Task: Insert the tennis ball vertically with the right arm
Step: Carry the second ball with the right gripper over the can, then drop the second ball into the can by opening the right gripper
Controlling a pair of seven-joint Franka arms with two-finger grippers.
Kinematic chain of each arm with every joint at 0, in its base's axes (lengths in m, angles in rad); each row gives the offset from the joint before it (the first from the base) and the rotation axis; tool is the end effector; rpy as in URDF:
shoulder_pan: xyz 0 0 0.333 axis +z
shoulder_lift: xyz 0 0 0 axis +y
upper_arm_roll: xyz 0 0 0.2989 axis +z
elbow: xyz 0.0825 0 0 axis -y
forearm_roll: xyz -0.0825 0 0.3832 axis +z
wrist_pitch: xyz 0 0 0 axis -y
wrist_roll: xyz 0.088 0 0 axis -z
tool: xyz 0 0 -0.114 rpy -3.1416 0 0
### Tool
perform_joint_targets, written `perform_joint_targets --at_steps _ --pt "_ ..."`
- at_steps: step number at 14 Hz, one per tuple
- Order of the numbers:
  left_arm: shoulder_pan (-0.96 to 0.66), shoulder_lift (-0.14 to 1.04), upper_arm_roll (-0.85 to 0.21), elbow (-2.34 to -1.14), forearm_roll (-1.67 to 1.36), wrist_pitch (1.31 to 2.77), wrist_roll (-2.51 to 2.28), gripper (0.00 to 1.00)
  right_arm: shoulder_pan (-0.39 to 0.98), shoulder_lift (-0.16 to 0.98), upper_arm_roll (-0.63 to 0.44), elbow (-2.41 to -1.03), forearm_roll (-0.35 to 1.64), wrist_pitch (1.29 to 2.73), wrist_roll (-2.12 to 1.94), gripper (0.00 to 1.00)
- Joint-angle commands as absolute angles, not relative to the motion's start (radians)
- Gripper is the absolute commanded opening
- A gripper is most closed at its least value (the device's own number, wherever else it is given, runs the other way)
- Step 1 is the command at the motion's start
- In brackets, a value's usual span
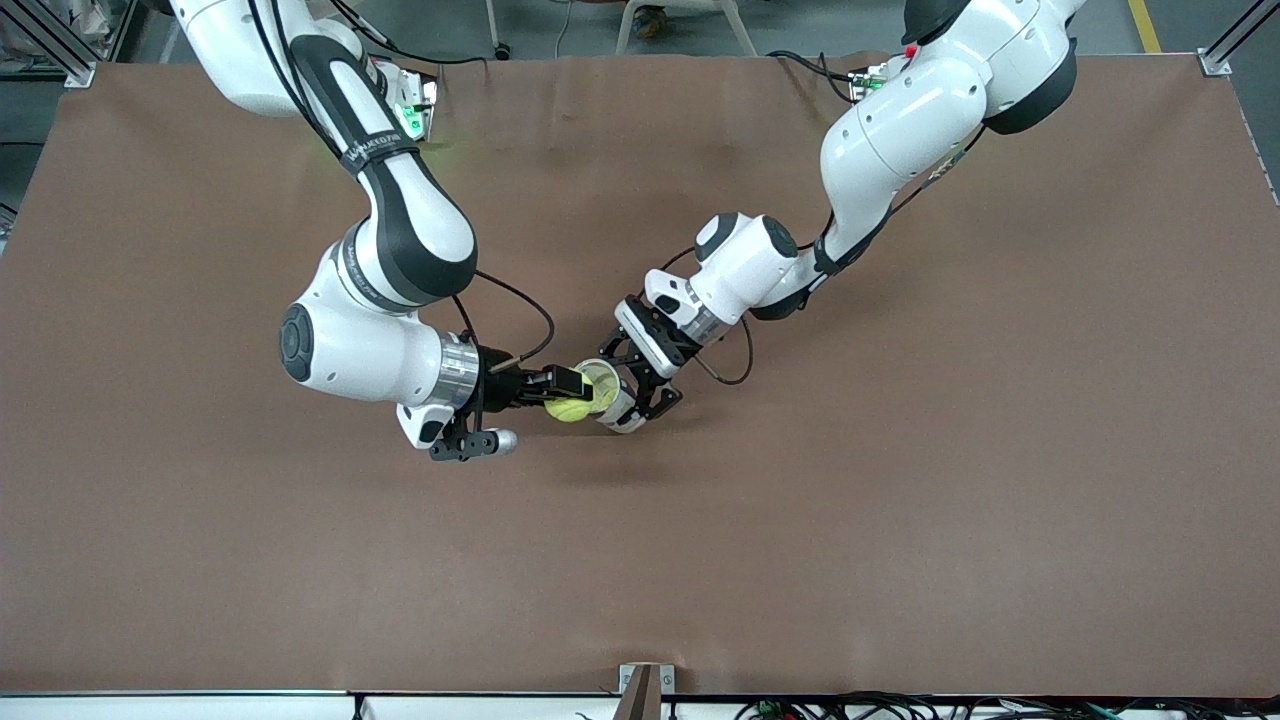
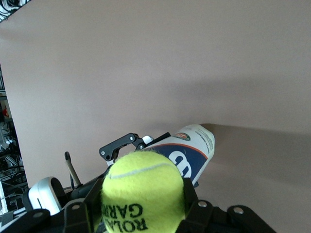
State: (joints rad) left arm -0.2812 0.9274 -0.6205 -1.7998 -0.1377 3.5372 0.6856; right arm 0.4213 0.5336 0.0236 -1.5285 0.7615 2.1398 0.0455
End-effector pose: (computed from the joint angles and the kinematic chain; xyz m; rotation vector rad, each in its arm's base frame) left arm 0.4905 -0.4733 0.1907 2.1618 -1.1549 1.1338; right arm 0.6211 0.3306 0.3458 -2.4768 0.0060 0.1172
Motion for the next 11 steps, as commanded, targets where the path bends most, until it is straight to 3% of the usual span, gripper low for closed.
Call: perform_joint_targets --at_steps 1,6,7,8,9,11 --pt "-0.273 0.937 -0.62 -1.796 -0.121 3.551 0.693 0.78 0.436 0.518 0.028 -1.555 0.746 2.134 0.064 0.21" --pt "-0.273 0.937 -0.62 -1.796 -0.121 3.551 0.693 0.78 0.439 0.512 0.028 -1.555 0.721 2.086 0.092 0.23" --pt "-0.275 0.936 -0.62 -1.793 -0.121 3.551 0.693 0.78 0.439 0.514 0.028 -1.555 0.719 2.088 0.092 0.39" --pt "-0.275 0.936 -0.62 -1.793 -0.121 3.551 0.693 0.78 0.439 0.514 0.028 -1.554 0.719 2.091 0.094 0.87" --pt "-0.275 0.936 -0.62 -1.793 -0.121 3.551 0.692 0.78 0.439 0.514 0.028 -1.551 0.719 2.088 0.095 1.0" --pt "-0.275 0.936 -0.62 -1.795 -0.121 3.551 0.692 0.79 0.44 0.514 0.028 -1.548 0.719 2.089 0.097 1.0"
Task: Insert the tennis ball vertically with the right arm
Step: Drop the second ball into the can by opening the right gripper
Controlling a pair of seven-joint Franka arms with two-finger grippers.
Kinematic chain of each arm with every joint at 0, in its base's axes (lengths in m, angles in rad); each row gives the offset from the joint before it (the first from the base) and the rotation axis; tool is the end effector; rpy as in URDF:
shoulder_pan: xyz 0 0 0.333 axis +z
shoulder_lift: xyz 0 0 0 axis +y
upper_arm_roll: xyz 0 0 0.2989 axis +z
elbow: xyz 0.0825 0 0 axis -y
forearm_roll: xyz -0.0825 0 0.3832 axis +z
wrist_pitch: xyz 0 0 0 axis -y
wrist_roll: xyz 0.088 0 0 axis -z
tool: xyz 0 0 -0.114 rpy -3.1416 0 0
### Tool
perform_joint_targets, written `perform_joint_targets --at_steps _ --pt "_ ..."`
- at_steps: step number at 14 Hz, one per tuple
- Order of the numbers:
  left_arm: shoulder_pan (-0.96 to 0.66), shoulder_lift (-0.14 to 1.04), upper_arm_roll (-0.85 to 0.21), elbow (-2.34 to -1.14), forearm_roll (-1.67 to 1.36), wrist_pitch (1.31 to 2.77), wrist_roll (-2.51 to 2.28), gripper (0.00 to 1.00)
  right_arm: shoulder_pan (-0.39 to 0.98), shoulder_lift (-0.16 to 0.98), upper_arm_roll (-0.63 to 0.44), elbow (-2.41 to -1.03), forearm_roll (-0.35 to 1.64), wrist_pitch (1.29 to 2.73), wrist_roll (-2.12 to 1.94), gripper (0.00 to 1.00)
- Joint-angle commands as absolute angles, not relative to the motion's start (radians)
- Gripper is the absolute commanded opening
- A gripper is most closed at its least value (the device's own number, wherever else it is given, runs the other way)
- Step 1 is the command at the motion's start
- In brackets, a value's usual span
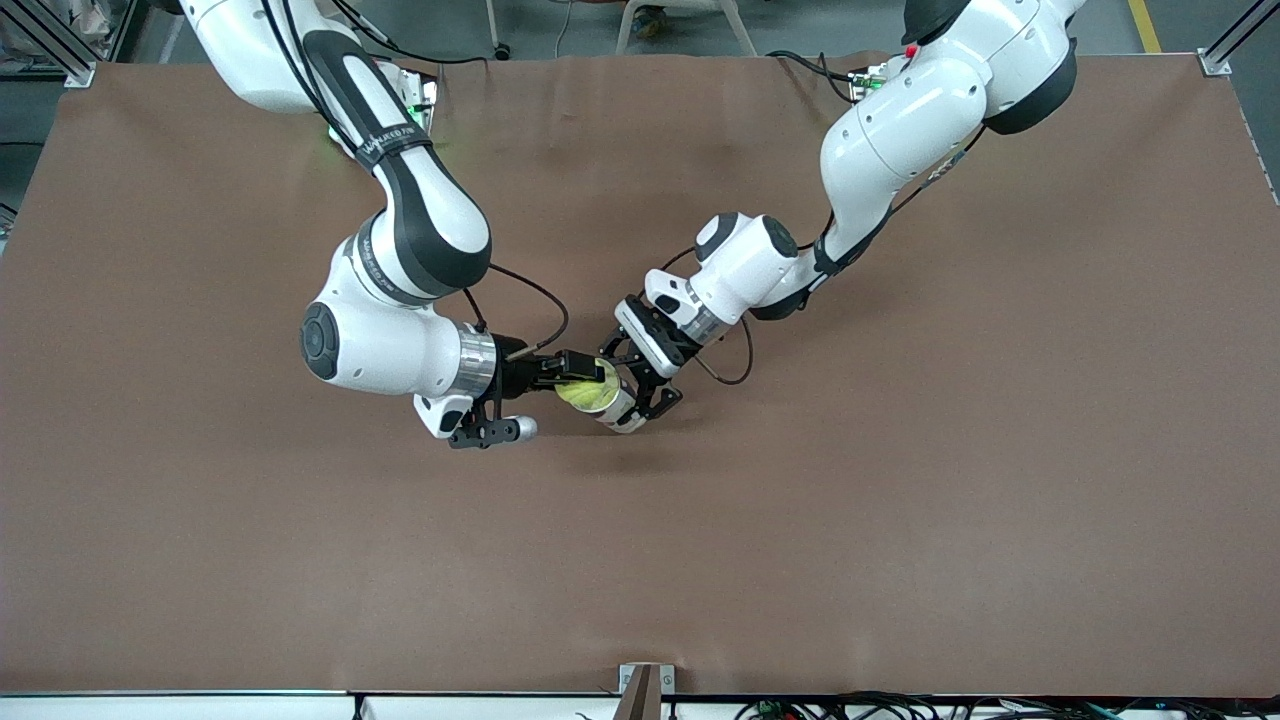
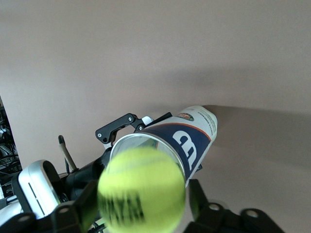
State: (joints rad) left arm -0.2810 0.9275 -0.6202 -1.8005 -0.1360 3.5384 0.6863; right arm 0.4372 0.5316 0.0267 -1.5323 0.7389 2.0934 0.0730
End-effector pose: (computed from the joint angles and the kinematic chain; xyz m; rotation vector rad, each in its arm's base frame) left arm 0.4904 -0.4732 0.1906 2.1608 -1.1572 1.1354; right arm 0.6084 0.3427 0.3420 -2.4958 -0.0174 0.1914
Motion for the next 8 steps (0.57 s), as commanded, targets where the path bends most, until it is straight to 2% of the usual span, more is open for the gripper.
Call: perform_joint_targets --at_steps 1,6,8 --pt "-0.273 0.936 -0.62 -1.795 -0.121 3.551 0.692 0.79 0.442 0.514 0.028 -1.546 0.719 2.091 0.097 1.0" --pt "-0.273 0.936 -0.62 -1.796 -0.121 3.551 0.692 0.79 0.436 0.505 0.026 -1.542 0.718 2.083 0.097 1.0" --pt "-0.273 0.936 -0.62 -1.798 -0.121 3.551 0.692 0.8 0.401 0.463 0.0 -1.537 0.716 2.019 0.095 1.0"
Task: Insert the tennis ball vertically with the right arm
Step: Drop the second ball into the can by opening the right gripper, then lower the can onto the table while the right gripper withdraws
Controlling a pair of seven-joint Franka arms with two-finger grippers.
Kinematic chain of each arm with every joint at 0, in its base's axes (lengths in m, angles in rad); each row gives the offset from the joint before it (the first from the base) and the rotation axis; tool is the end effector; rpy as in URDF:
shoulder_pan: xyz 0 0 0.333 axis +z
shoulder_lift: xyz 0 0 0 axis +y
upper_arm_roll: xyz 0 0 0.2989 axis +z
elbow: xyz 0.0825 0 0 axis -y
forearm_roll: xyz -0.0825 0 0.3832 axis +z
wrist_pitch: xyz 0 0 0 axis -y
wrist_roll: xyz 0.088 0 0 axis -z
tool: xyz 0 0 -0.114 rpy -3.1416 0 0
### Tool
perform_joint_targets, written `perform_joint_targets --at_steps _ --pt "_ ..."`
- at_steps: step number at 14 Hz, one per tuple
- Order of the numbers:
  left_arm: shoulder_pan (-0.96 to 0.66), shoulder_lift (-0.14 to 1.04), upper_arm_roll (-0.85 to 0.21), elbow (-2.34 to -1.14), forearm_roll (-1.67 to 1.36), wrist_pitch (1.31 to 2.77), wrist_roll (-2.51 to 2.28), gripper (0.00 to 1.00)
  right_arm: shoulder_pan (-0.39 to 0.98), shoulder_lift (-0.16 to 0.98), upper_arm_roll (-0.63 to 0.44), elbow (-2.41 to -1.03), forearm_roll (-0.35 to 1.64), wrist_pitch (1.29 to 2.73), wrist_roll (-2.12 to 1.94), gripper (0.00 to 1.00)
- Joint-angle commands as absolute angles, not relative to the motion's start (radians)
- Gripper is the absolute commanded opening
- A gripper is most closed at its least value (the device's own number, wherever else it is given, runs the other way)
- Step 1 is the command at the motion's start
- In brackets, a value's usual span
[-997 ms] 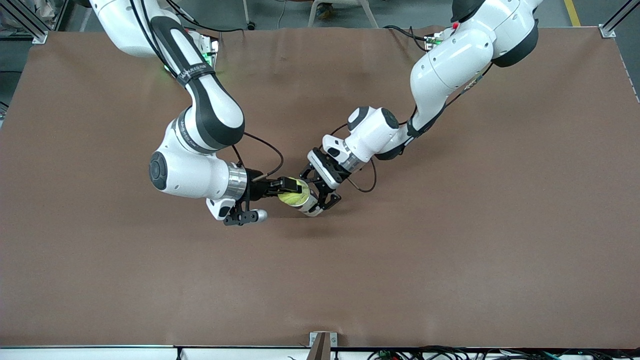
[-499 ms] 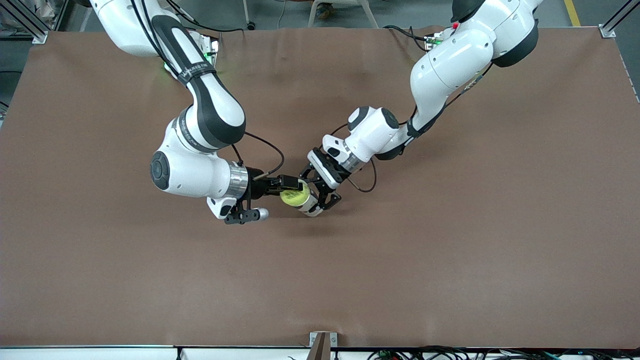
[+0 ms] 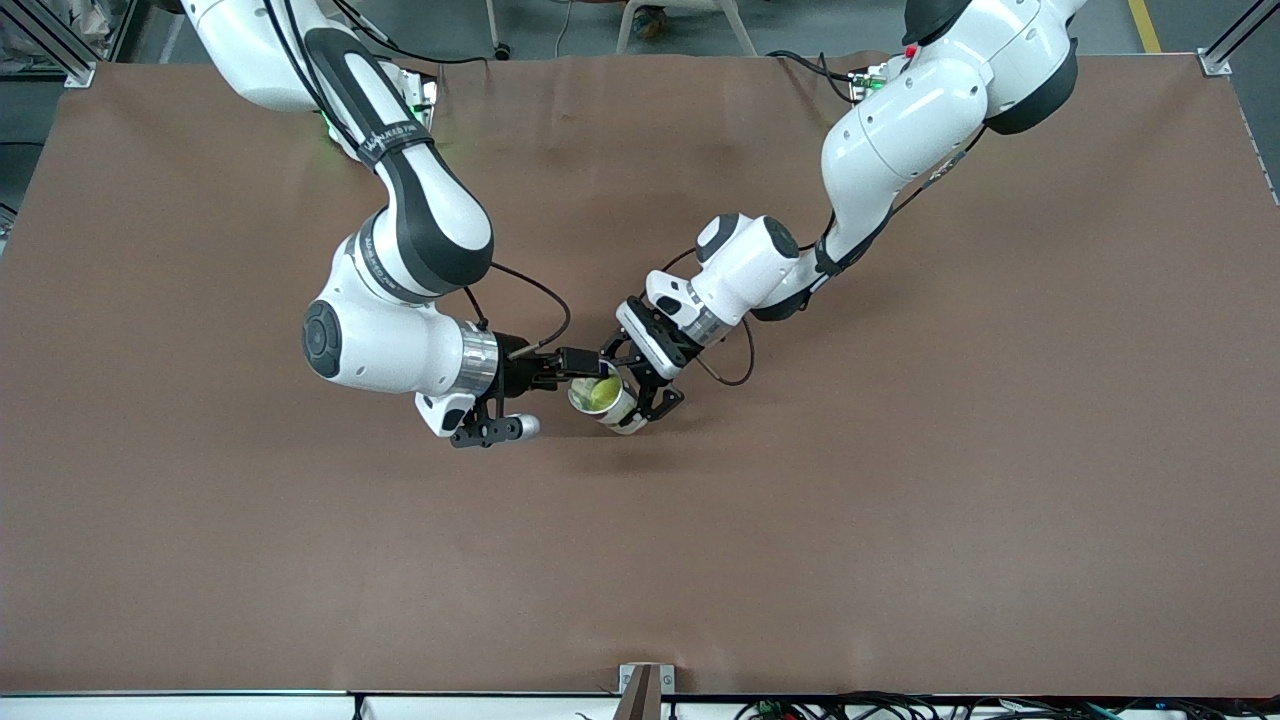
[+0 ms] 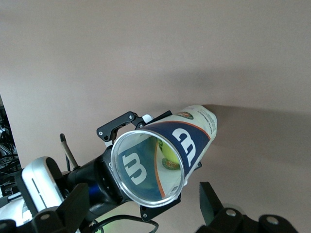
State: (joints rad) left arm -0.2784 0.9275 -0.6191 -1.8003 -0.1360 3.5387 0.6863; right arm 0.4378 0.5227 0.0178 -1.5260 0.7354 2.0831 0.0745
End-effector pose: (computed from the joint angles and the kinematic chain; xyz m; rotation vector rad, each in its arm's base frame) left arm 0.4921 -0.4714 0.1904 2.1640 -1.1546 1.1374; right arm 0.6106 0.3392 0.3502 -2.4975 -0.0199 0.1814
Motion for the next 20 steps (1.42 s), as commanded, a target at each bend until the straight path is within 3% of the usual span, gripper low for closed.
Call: perform_joint_targets --at_steps 1,5,8,9,10,14,20 --pt "-0.273 0.936 -0.62 -1.798 -0.121 3.551 0.69 0.81 0.378 0.451 -0.018 -1.514 0.712 1.95 0.094 1.0" --pt "-0.268 0.933 -0.62 -1.802 -0.121 3.551 0.69 0.83 0.287 0.446 -0.107 -1.33 0.556 1.665 0.087 1.0" --pt "-0.256 0.931 -0.62 -1.819 -0.124 3.551 0.68 0.86 0.201 0.436 -0.118 -1.286 0.381 1.56 0.086 1.0" --pt "-0.247 0.931 -0.62 -1.822 -0.123 3.551 0.683 0.87 0.183 0.413 -0.118 -1.279 0.305 1.554 0.086 1.0" --pt "-0.244 0.931 -0.62 -1.827 -0.123 3.551 0.684 1.0 0.161 0.391 -0.118 -1.278 0.228 1.554 0.084 1.0" --pt "-0.241 0.927 -0.62 -1.848 -0.124 3.551 0.677 1.0 0.086 0.333 -0.118 -1.259 -0.015 1.554 0.083 1.0" --pt "-0.175 0.881 -0.626 -1.968 -0.124 3.542 0.663 1.0 -0.061 0.22 -0.12 -1.281 -0.002 1.577 -0.08 1.0"
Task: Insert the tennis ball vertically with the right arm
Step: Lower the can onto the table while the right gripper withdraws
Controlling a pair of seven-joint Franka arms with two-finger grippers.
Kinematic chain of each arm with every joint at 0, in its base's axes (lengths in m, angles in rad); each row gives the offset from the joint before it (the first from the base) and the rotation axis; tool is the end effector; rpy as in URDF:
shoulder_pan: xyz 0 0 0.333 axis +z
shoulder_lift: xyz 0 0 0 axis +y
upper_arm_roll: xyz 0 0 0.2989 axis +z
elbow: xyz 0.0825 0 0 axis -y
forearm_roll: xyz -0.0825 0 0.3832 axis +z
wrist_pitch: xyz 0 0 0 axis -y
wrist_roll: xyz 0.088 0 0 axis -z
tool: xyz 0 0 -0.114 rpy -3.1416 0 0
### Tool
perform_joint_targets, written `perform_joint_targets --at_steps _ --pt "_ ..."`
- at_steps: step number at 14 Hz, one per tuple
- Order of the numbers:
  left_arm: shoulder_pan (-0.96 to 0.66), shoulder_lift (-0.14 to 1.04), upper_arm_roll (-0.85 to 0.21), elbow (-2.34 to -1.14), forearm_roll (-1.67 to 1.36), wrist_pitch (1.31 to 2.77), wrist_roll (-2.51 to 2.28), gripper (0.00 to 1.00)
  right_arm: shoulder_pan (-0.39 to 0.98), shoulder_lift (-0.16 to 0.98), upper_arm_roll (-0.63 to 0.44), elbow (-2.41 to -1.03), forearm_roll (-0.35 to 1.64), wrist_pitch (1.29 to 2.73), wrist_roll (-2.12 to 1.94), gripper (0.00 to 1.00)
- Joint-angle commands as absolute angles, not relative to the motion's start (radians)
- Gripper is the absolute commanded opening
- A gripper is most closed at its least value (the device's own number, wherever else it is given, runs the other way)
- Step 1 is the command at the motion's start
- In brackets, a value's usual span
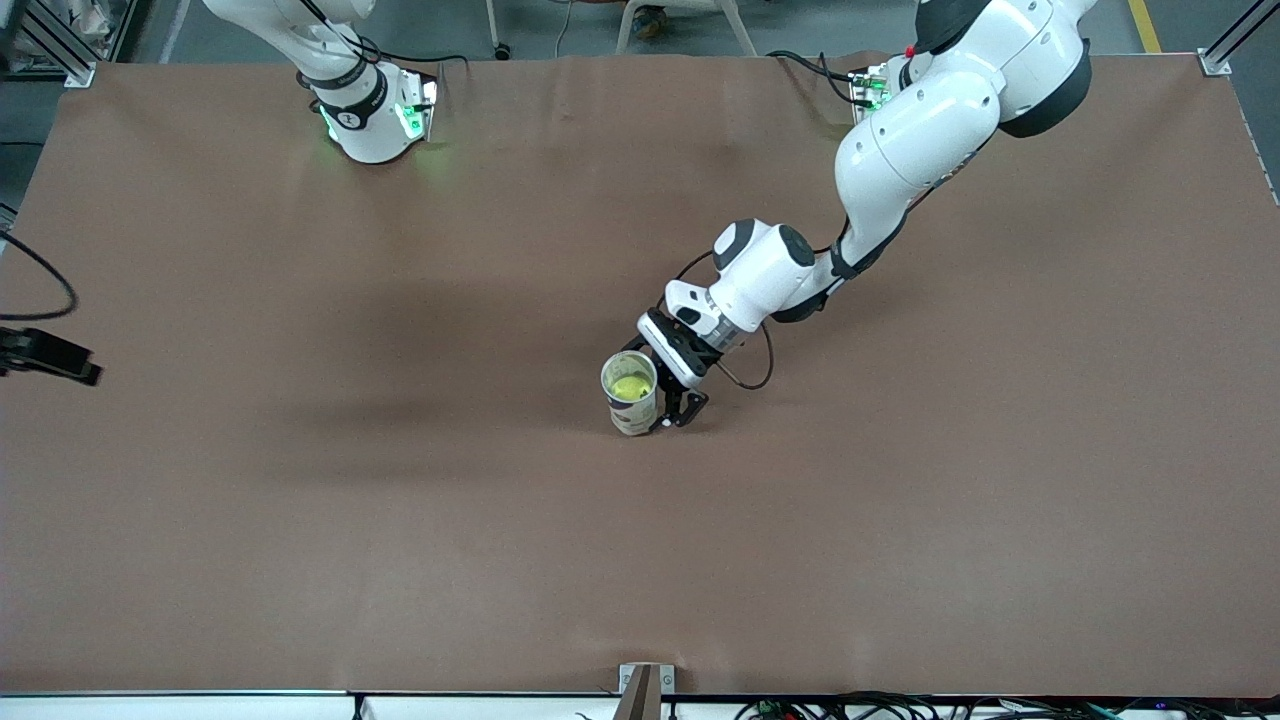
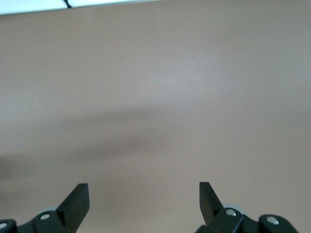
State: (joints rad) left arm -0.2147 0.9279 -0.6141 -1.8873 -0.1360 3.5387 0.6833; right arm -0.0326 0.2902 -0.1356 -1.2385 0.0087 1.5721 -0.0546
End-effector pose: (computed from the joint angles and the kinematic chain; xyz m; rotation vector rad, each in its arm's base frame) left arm 0.4913 -0.4341 0.1589 2.2432 -1.1394 1.0553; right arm 0.6295 -0.0924 0.5857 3.1017 -0.1660 0.0658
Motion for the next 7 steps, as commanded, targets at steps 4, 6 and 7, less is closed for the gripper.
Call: perform_joint_targets --at_steps 4,6,7 --pt "-0.114 0.868 -0.627 -1.985 -0.124 3.444 0.66 1.0 -0.104 0.094 -0.062 -1.451 -0.002 1.696 -0.067 1.0" --pt "-0.091 0.845 -0.626 -1.988 -0.127 3.354 0.658 1.0 -0.187 0.097 0.044 -1.444 -0.008 1.698 -0.064 1.0" --pt "-0.068 0.83 -0.626 -1.994 -0.126 3.302 0.658 1.0 -0.172 0.095 0.043 -1.44 -0.02 1.689 -0.066 1.0"
